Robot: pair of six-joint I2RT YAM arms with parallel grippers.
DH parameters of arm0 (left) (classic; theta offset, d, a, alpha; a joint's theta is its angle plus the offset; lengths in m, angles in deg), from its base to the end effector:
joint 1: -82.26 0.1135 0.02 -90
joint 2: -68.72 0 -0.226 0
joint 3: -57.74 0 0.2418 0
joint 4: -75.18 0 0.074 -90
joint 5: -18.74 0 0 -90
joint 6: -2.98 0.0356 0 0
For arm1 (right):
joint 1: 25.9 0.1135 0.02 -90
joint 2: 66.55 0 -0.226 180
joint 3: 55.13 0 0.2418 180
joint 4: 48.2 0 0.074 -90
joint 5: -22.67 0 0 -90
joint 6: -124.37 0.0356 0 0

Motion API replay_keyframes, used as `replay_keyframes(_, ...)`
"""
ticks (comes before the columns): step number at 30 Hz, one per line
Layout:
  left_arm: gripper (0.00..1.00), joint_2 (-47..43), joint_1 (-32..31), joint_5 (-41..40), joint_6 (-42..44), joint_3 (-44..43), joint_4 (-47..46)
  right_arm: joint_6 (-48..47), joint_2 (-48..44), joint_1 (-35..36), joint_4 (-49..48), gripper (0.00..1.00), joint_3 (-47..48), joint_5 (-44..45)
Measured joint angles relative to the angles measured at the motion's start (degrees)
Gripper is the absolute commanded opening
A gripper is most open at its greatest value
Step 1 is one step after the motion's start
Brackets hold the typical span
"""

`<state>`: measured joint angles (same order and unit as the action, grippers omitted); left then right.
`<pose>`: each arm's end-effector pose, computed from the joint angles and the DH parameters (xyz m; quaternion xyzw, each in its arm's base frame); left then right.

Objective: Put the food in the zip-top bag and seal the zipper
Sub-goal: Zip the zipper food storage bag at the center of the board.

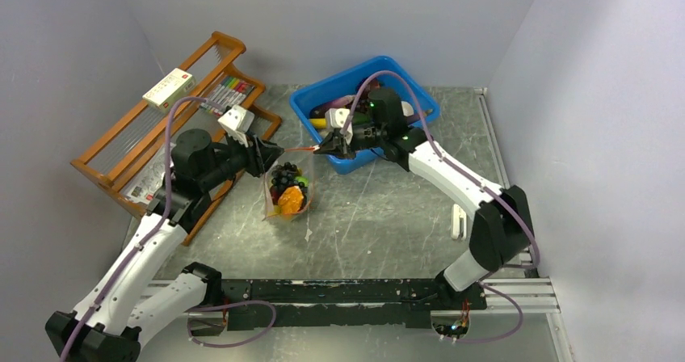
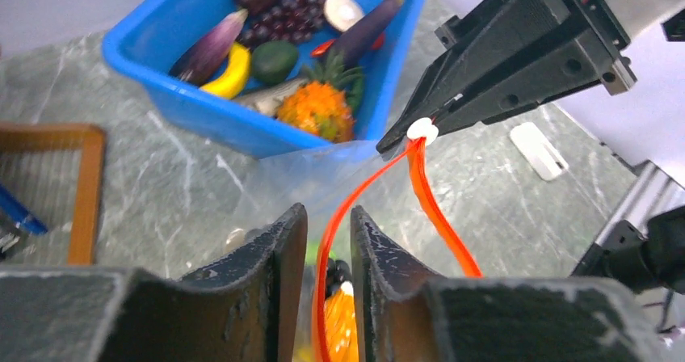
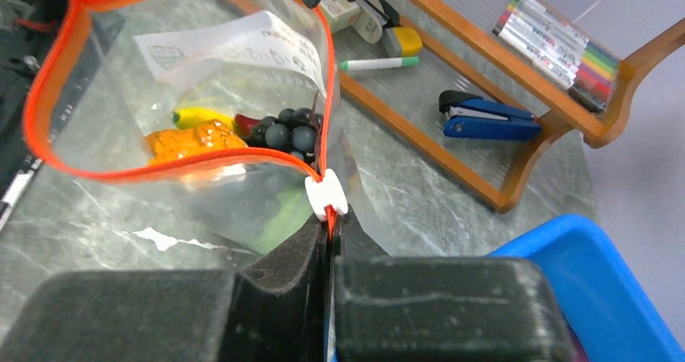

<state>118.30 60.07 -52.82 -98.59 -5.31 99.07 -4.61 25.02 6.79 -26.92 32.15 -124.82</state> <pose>0.1945 -0.0915 0.3224 0.1723 0.7457 -0.3012 0.5687 0.2795 0.2150 0.2811 -0.6421 0.4513 0.3806 0.4890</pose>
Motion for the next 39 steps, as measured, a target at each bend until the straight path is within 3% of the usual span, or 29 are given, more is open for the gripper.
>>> replay_keyframes(14,0.68,-6.93,0.00,19.50,5.18,-6.99,-4.33,20.20,-14.01,0.04,-0.68,0.00,-3.58,-0.96)
replay_keyframes(23,0.70,-4.37,-0.02,31.28,3.08,-1.68,-14.38,31.69,-10.25,1.31,11.26,0.00,2.95,5.31)
replay_keyframes(39,0.71,1.81,-0.02,33.48,-0.17,-1.66,-17.51,53.75,-17.35,3.45,11.45,0.00,2.60,16.55)
